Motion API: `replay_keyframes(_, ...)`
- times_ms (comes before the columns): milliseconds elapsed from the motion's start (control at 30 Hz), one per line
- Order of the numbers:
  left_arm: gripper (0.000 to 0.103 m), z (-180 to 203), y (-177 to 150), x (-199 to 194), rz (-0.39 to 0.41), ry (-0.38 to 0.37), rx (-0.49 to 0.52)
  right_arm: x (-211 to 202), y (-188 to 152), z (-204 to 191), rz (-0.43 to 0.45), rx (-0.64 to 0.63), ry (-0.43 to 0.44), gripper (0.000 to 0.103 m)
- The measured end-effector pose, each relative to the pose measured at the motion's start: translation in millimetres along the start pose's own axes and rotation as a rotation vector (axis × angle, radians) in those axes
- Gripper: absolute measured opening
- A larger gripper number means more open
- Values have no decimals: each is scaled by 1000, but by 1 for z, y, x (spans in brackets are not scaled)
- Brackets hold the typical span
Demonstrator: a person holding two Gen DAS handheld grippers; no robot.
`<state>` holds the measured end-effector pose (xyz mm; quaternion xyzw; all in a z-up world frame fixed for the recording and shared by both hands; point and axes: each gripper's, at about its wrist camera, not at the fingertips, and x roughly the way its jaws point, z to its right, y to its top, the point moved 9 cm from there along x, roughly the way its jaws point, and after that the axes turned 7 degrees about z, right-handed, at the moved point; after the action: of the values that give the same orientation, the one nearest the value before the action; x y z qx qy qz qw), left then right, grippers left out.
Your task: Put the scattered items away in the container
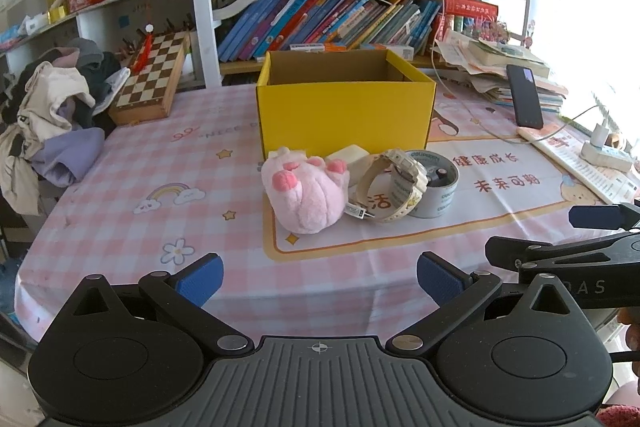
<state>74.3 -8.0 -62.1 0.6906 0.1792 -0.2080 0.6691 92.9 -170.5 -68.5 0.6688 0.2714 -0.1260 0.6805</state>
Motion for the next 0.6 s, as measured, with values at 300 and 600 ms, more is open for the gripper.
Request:
replay_keyframes(300,103,0,-1,2,-15,4,2,-1,2,-1,6,1,-6,103)
replay_keyframes(600,103,-6,-4,4,-38,18,-22,-5,3,2,6,12,6,103)
